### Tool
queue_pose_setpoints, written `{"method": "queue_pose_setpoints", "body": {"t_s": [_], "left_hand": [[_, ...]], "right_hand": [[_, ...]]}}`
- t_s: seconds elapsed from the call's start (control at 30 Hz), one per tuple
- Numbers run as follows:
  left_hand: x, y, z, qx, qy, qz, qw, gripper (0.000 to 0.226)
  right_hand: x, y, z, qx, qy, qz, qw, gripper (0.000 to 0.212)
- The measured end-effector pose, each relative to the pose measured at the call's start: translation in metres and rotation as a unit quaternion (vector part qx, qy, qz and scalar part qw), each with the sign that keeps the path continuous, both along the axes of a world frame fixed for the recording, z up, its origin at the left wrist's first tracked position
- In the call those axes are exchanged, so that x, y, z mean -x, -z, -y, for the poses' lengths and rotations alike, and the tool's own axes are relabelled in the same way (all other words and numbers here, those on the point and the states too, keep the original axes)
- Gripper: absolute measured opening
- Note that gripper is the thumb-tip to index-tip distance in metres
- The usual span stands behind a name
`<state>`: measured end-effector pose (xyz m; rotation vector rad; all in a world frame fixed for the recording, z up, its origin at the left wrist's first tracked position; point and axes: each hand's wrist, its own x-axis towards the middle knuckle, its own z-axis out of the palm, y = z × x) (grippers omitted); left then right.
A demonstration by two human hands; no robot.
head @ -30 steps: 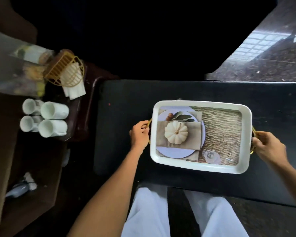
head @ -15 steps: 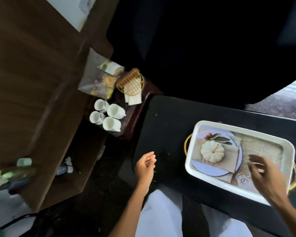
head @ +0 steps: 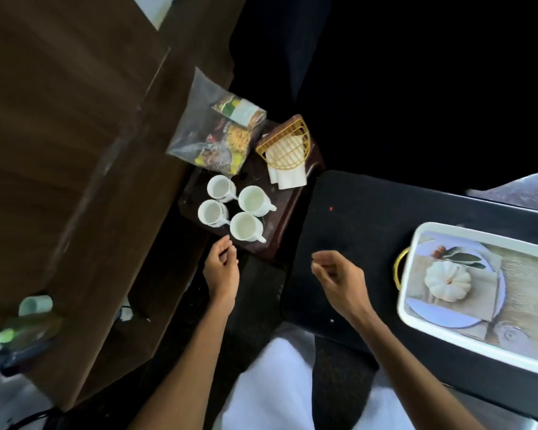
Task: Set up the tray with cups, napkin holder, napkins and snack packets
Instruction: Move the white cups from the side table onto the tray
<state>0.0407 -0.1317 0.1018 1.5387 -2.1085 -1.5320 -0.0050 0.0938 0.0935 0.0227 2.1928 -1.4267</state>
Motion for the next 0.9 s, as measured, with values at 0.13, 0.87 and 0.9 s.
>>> {"method": "queue_pose_setpoints", "body": {"t_s": [0.13,0.87,0.9], "left_hand": [[0.01,0.021,0.037,-0.007,0.015,0.004,1.0,0.032],[0.018,0.037,0.035,-0.069,0.007,-0.021,0.997,0.026],[0.019,0.036,0.03,-0.076,0.009,-0.024,0.997,0.027]], "right_hand": [[0.007,0.023,0.07,-0.013,-0.013,0.004,1.0,0.017],[0.016,0.069,0.122,-0.032,-0.014,-0.038,0.999,0.007],[0.013,0.068,0.113,-0.032,-0.015,-0.041,0.999,0.008]]}}
